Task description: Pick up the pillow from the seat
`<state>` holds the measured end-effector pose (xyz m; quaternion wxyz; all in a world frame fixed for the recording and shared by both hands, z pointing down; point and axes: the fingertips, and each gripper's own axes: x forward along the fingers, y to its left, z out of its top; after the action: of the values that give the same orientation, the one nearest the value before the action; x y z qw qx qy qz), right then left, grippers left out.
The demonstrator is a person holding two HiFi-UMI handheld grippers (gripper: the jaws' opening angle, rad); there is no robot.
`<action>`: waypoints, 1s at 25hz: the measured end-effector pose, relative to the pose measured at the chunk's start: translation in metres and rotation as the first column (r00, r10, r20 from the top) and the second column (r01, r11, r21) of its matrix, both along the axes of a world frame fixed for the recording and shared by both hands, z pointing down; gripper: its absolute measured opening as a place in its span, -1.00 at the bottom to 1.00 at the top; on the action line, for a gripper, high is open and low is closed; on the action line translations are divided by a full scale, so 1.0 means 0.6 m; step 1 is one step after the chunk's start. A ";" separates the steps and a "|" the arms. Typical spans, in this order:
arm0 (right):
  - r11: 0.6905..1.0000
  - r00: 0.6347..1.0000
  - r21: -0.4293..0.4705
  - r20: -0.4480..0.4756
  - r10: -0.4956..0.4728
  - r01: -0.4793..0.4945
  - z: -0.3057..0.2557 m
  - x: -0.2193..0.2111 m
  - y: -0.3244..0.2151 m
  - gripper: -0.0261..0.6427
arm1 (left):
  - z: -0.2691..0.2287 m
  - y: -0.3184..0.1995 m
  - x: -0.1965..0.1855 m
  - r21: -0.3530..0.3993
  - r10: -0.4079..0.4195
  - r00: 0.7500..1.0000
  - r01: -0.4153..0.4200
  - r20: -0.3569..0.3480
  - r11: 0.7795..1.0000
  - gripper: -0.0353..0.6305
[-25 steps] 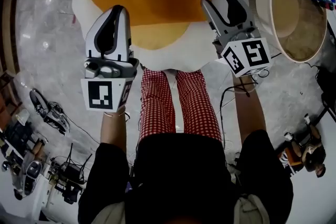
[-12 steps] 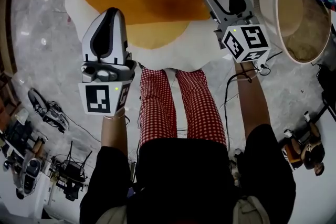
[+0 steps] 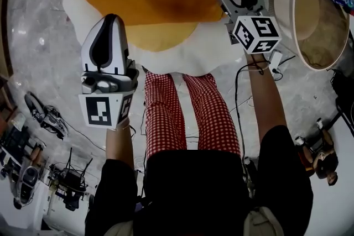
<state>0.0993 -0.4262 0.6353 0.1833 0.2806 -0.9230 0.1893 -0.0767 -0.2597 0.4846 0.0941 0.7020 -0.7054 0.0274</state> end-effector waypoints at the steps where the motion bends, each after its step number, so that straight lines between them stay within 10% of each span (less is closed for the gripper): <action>1: 1.000 1.000 0.003 -0.006 -0.009 0.009 0.005 0.000 -0.003 0.00 | 0.004 0.004 0.002 -0.002 0.001 1.000 -0.001 -0.009 1.000 -0.86; 25: 0.969 0.994 -0.223 0.062 -0.092 0.104 0.144 -0.012 -0.030 0.32 | 0.061 0.052 -0.014 -0.082 -0.102 0.994 0.100 -0.026 0.992 -0.86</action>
<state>0.0923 -0.4440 0.7216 0.1996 0.2070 -0.9126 0.2908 -0.0854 -0.2284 0.5215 0.1341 0.6614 -0.7368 0.0405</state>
